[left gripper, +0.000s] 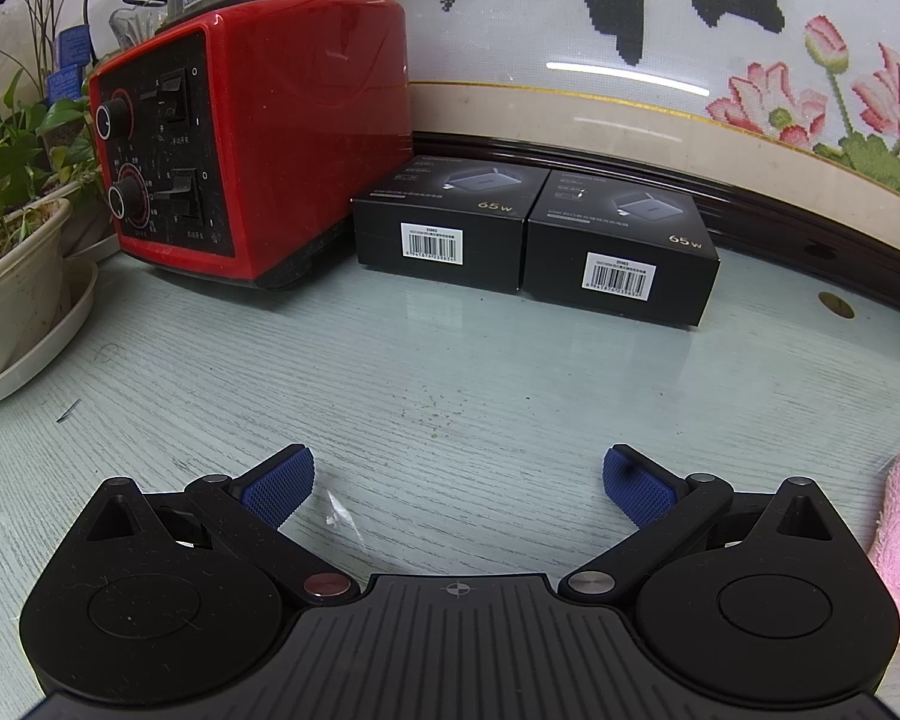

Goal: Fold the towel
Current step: 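Move the right tool to the pink towel and pinch its edge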

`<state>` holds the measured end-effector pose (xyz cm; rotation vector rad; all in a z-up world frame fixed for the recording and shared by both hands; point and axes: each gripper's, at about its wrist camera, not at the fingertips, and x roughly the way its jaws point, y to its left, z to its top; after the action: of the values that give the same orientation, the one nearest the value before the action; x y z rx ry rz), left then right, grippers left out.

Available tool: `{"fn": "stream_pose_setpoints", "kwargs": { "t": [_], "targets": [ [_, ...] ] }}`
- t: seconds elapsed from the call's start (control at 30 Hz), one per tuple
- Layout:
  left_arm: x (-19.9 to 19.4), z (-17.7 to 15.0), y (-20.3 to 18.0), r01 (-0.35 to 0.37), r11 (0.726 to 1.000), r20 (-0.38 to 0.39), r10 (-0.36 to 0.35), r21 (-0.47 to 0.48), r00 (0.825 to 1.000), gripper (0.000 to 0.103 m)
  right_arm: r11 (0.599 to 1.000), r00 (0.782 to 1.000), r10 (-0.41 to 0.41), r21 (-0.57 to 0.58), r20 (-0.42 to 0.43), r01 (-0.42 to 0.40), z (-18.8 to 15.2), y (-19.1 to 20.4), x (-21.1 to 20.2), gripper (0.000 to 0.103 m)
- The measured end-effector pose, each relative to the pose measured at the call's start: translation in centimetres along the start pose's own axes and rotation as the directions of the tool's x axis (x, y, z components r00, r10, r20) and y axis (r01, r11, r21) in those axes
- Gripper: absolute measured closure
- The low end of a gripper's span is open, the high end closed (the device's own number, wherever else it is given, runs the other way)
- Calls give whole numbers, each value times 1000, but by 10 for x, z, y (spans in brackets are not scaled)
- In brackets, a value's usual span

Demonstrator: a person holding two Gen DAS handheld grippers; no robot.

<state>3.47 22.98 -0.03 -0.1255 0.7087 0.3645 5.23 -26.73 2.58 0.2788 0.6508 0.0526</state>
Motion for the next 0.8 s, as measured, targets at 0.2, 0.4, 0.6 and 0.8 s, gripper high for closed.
{"fn": "stream_pose_setpoints", "kwargs": {
  "t": [0.2,0.4,0.6,0.8],
  "targets": [
    [0,0,0,0,1000,0,0,0,1000,0,995,994,101,-1,-35,-101,19,31,31,0],
    [0,0,0,0,1000,0,0,0,1000,0,986,984,153,-56,-93,-159,16,64,52,2],
    [0,0,0,0,1000,0,0,0,1000,0,976,991,123,-176,-49,-130,8,87,45,23],
    [0,0,0,-1,1000,0,1,0,1000,0,980,994,111,-170,22,-106,8,80,31,39]
  ]
}}
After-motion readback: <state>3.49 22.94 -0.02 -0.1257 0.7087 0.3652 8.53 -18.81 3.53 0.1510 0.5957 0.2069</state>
